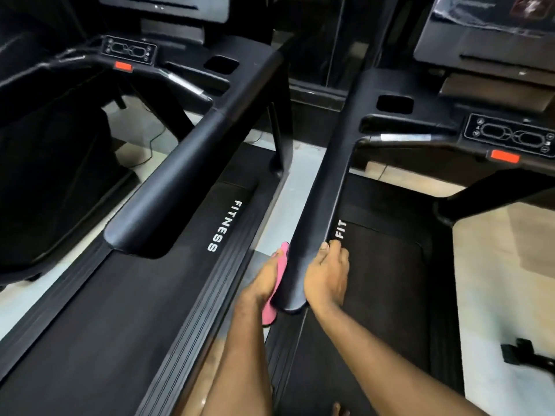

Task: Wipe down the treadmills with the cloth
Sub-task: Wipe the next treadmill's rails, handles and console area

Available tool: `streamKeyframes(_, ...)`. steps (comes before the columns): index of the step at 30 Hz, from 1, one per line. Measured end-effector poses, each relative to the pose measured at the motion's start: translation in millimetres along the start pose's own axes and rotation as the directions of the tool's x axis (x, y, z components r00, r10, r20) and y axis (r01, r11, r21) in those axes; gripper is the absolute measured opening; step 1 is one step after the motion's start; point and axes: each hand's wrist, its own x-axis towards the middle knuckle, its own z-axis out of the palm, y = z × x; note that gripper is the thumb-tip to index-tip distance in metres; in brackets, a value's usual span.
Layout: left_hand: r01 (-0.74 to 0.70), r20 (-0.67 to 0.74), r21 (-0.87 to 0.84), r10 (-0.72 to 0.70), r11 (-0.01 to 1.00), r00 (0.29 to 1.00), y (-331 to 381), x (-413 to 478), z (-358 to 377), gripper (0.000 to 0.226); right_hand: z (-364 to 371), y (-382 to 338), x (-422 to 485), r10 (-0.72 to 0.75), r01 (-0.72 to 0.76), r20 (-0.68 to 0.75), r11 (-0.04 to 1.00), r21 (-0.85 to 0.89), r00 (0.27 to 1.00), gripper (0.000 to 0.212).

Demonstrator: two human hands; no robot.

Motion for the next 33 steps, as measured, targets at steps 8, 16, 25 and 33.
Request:
streamKeyframes(8, -0.127, 0.044, 0.041, 0.125, 0.991, 0.991, -54, -24, -20, 0.07, 0, -4, -7, -0.099, 0.101, -0.03, 0.99, 0.097, 0.995, 0.048)
streamKeyframes(16, -0.213, 0.284, 0.039, 0.193, 0.976, 0.939, 19, 37, -3, 0.044, -4, -5, -5, -0.076, 0.076, -0.007, 0.997, -0.027, 0.997, 0.05)
streamKeyframes(25, -0.333, 0.216, 0.15, 0.298, 0.931, 0.93, -24, -12, -21, 0.089, -5, -11, -9, -0.057, 0.057, -0.032, 0.998, -0.022, 0.998, 0.05)
streamKeyframes(33, -0.222, 0.203, 0.097, 0.199, 0.97, 0.959, 41, 39, -3, 0.05, -8, -9, -4, -0.052, 0.051, -0.013, 0.995, -0.086, 0.999, 0.05)
